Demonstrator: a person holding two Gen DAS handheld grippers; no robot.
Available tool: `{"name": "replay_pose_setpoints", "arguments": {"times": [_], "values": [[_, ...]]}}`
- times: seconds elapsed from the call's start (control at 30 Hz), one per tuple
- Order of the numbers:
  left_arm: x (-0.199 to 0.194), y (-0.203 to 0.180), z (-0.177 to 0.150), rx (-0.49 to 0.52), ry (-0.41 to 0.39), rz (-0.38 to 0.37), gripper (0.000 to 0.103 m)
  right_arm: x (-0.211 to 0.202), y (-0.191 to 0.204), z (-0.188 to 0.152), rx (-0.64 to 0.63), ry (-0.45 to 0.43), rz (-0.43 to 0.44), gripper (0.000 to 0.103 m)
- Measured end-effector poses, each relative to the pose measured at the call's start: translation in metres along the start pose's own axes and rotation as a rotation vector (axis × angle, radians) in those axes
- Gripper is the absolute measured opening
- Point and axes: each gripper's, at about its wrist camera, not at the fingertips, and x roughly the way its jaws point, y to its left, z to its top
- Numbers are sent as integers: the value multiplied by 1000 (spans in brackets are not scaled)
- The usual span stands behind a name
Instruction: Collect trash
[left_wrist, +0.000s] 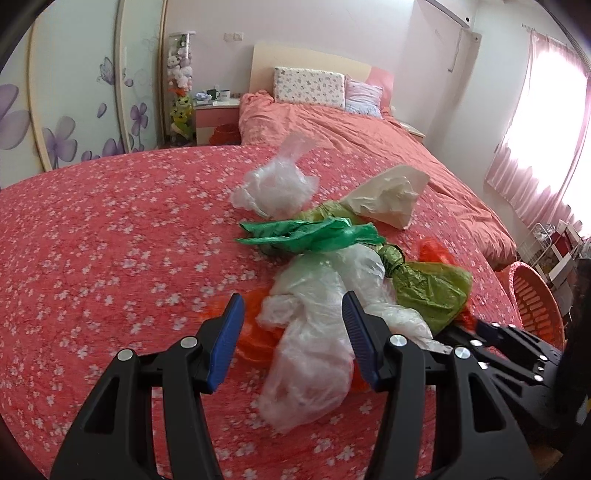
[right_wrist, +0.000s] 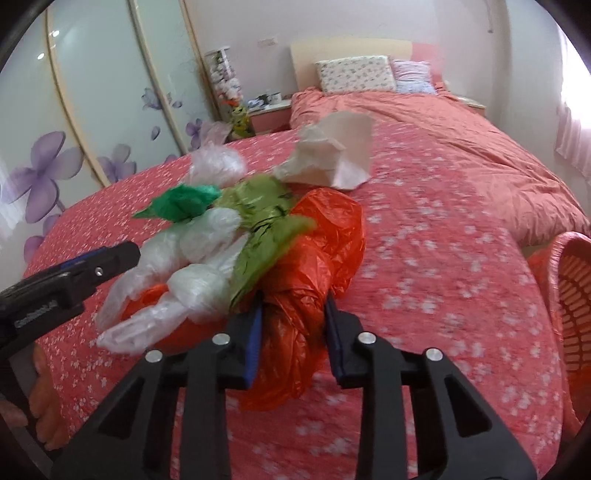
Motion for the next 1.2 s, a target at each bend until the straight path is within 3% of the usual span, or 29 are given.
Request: {"name": "replay_pose_setpoints", "arguments": {"times": [0.13,0.37,0.4,0.5,0.6,1.2], "values": [[10,-10,2,7,22,-11,55,-21,-26,-3,35,-53,-72,29],[28,-22,0,33,62,44,54,-39,-61,-9,91,-66,-119,29],[29,-22,-1,34,62,50,45,-41,-64,-11,96,-66,-120,29],[27,-22,-3,32,56,42,30,-46,-67,-15,103,-71,-124,29],[21,-26,-4,42,39,38,24,-54,-70,-19,110,-80,-124,29],[-47,-71,5,83,-92,-24,23,-125,-81,-25,125,-189,-132,29]]}}
